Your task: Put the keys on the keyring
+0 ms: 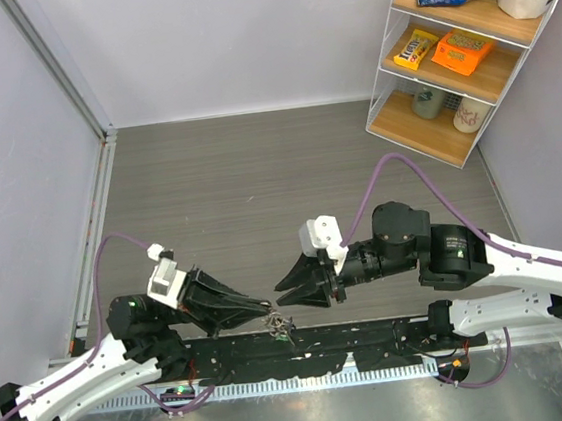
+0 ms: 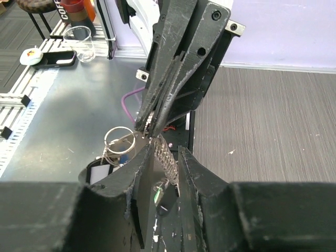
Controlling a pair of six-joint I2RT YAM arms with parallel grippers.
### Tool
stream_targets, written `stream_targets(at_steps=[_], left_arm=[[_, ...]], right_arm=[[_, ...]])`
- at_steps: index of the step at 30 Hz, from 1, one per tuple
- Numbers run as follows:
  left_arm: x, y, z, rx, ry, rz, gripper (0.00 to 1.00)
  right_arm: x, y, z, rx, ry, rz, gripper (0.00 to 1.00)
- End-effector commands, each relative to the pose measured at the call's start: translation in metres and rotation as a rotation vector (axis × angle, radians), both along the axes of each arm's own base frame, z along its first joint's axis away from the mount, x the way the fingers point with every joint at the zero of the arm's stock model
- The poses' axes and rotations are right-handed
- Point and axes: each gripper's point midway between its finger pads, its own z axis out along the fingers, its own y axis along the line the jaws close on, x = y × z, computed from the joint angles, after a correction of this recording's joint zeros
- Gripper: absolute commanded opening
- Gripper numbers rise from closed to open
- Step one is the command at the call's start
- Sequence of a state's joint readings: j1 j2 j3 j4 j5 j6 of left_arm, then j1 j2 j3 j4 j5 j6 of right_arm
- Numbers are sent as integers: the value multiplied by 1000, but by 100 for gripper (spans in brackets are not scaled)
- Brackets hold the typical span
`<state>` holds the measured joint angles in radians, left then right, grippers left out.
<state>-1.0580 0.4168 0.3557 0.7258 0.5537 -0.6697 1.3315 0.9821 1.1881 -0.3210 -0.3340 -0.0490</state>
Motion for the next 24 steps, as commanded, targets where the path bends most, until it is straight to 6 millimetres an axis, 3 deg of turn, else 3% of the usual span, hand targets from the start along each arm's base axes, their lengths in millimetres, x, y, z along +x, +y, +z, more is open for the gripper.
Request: stream_targets(at_steps=[1, 9, 24], left_arm=[[5, 7, 18, -87, -13, 45, 0], [18, 7, 15, -97, 19, 111, 0], [20, 13, 20, -124, 26, 134, 0]], right_arm=[[-5, 5, 16, 65, -6, 17, 31], [-7, 9, 16, 63, -10, 14, 30], [-4, 19, 12, 52, -8, -9, 24]])
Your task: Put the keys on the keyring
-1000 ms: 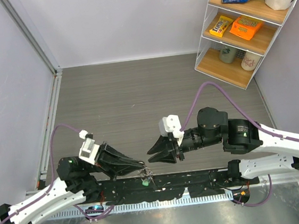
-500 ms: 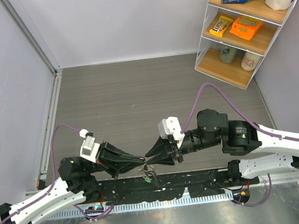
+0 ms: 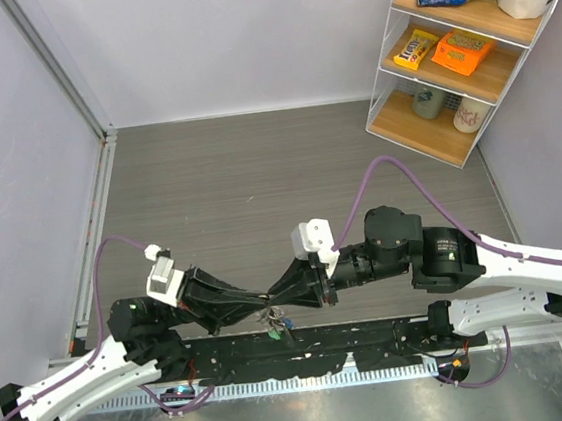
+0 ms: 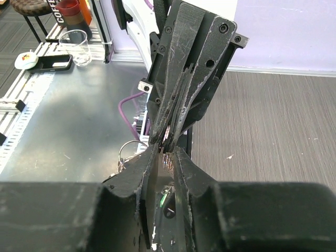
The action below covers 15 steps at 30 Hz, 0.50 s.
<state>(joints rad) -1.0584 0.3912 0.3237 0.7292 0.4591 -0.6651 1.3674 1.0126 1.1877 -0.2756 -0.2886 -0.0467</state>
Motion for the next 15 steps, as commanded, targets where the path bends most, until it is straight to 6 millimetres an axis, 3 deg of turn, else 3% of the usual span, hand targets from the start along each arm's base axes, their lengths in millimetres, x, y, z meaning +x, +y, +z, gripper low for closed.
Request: stream_targets(at_steps=[1, 7, 12, 15], left_arm=[[5, 11, 21, -95, -25, 60, 0], [9, 10, 20, -94, -16, 75, 0], [14, 7, 16, -85, -3, 91, 0], [16, 6, 13, -82, 6, 98, 0]], right_arm=[[-1, 8, 11, 39, -1, -3, 23], [-2, 11, 14, 49, 5, 0, 18], [-2, 16, 12, 43, 7, -5, 5], [-1, 17, 12, 46, -1, -15, 5]])
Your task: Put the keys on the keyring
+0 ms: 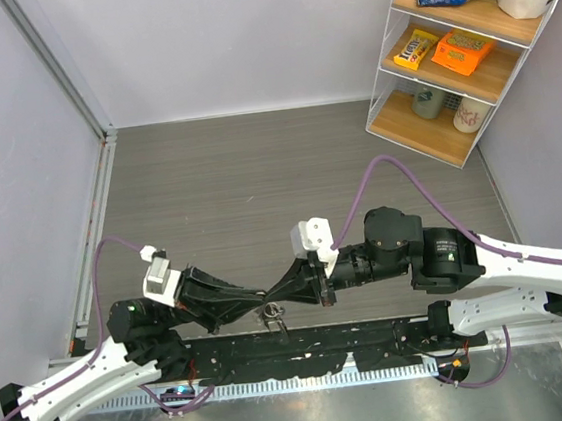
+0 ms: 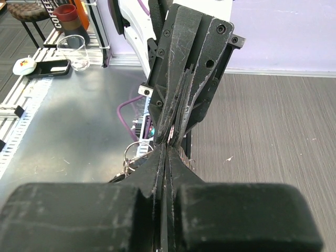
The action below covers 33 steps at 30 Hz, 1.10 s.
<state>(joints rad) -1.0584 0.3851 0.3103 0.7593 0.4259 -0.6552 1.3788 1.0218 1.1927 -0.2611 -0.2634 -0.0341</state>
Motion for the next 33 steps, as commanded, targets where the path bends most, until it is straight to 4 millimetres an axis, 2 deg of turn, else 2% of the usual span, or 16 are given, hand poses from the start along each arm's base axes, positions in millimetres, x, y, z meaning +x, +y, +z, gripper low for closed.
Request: stream_targets(at_steps=[1, 5, 16, 27, 33], left_arm=[[12, 3, 9, -47, 11, 71, 0], [15, 1, 2, -14, 27, 81, 1], [18, 6, -10, 75, 48, 126, 34], [19, 9, -13, 108, 49, 145, 40], [10, 5, -12, 129, 20, 98, 41]], right_arm=[[-1, 12, 10, 39, -12, -5, 5], [3, 9, 9, 32, -13, -30, 5], [-2, -6, 14, 29, -23, -15, 6], [-5, -8, 4, -25, -11, 2, 5], [-1, -5, 3, -41, -6, -23, 5]])
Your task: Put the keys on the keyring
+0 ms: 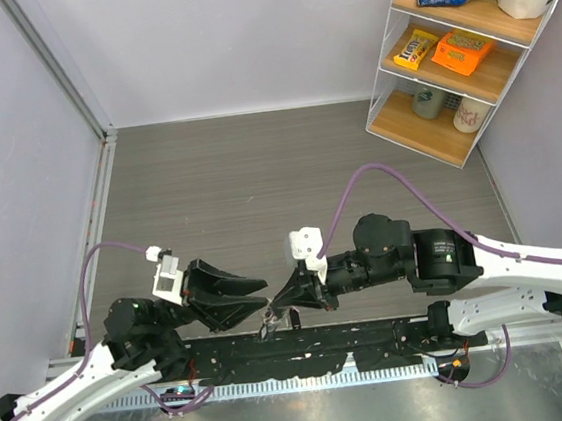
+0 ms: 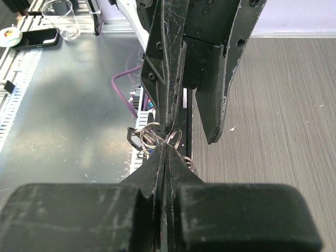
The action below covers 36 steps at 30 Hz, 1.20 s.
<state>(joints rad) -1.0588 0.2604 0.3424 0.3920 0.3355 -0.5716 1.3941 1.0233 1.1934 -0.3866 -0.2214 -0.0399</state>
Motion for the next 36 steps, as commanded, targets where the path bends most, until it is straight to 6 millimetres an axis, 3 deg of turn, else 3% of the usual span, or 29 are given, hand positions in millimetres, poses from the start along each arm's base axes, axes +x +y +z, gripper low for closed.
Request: stream_targets(at_steps=[1, 12, 18, 27, 33, 36], left_arm=[[-10, 4, 23, -34, -60, -33, 41], [-32, -6, 16, 20, -96, -180, 41], [-34, -3, 13, 35, -99, -182, 40], [-28, 2, 10, 42, -98, -129, 28], [-15, 3, -1, 72, -66, -53, 29], [-9, 3, -8, 97, -44, -22, 29]], right_arm=[[-2, 4, 33, 79, -16, 5, 5], [2, 7, 39, 70, -8, -17, 5], [2, 6, 40, 64, -4, -19, 5], [7, 3, 34, 54, 4, -54, 5], [19, -9, 3, 3, 42, -143, 6], [22, -19, -16, -28, 76, -186, 18]])
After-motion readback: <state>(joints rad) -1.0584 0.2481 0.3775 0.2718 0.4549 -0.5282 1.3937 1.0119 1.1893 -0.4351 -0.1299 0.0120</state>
